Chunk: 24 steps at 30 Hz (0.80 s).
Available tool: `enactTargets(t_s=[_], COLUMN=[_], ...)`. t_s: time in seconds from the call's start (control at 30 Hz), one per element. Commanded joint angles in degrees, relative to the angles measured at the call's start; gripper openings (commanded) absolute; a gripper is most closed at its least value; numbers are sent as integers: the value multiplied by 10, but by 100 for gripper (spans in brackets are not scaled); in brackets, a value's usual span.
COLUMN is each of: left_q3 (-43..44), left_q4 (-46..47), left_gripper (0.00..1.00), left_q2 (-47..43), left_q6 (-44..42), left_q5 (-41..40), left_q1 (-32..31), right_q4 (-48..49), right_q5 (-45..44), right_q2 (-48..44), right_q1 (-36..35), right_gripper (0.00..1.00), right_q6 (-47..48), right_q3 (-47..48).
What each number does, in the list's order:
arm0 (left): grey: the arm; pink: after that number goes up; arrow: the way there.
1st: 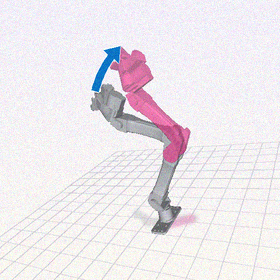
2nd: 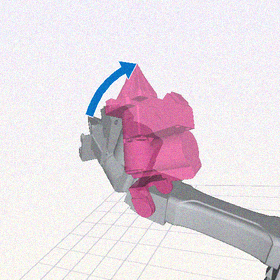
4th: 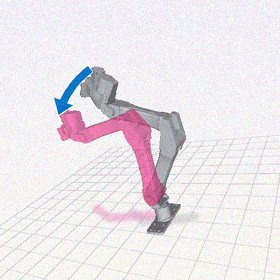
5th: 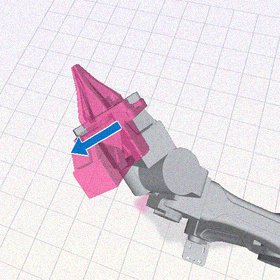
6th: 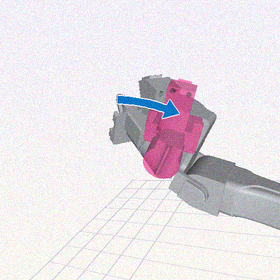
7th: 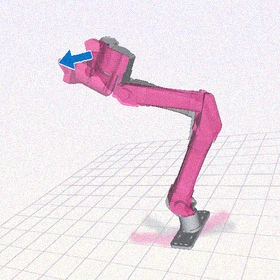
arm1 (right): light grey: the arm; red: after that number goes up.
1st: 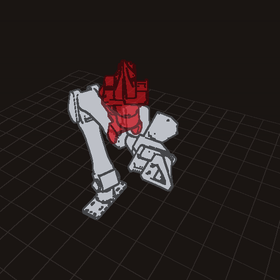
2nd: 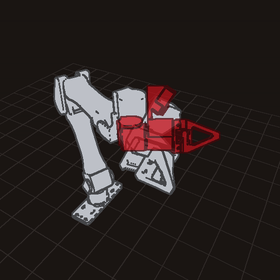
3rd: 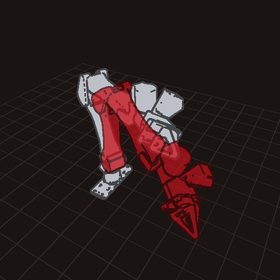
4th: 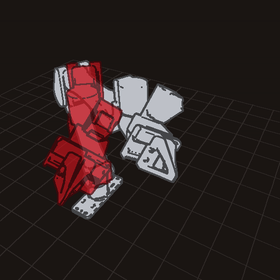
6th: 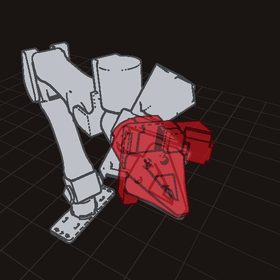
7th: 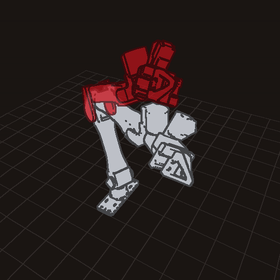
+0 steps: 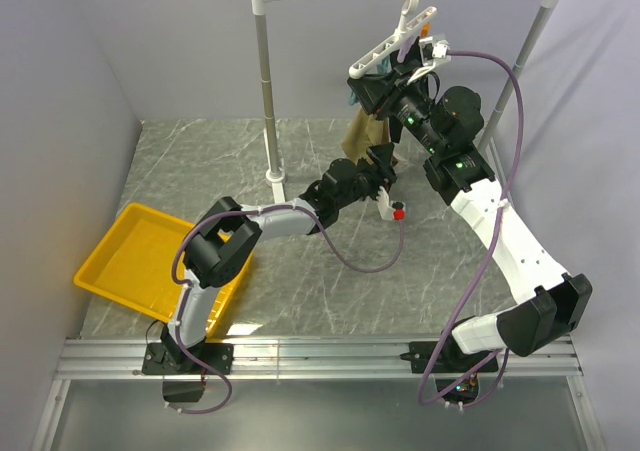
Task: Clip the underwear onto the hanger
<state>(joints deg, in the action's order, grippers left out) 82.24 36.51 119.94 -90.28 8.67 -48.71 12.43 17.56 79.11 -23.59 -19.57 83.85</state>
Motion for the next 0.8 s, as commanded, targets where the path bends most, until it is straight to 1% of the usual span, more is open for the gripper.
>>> enactTargets(t_s=[0.0, 0.2, 0.4, 0.6, 0.63, 0.77], left_q3=[41, 49, 46, 48, 49, 70], left_q4=[0, 32, 36, 34, 37, 14], left_gripper=[64, 66, 66, 71, 72, 72], left_q2=[4, 14, 15, 35, 40, 57], left_q6=[-13, -18, -40, -106, -125, -153], left_q5=[-16, -20, -12, -1, -4, -22], left_q1=[3, 5, 5, 4, 4, 3], right_q4=[20, 17, 14, 11, 11, 10], right_q5=[4, 5, 8, 9, 10, 10], right_q2=[-15, -19, -19, -19, -19, -19], right_q1=[-2, -1, -2, -4, -4, -4], right_gripper=[0, 0, 0, 0, 0, 0], right_q6=[9, 7, 4, 1, 1, 2], right_q3=[16, 12, 16, 18, 18, 16])
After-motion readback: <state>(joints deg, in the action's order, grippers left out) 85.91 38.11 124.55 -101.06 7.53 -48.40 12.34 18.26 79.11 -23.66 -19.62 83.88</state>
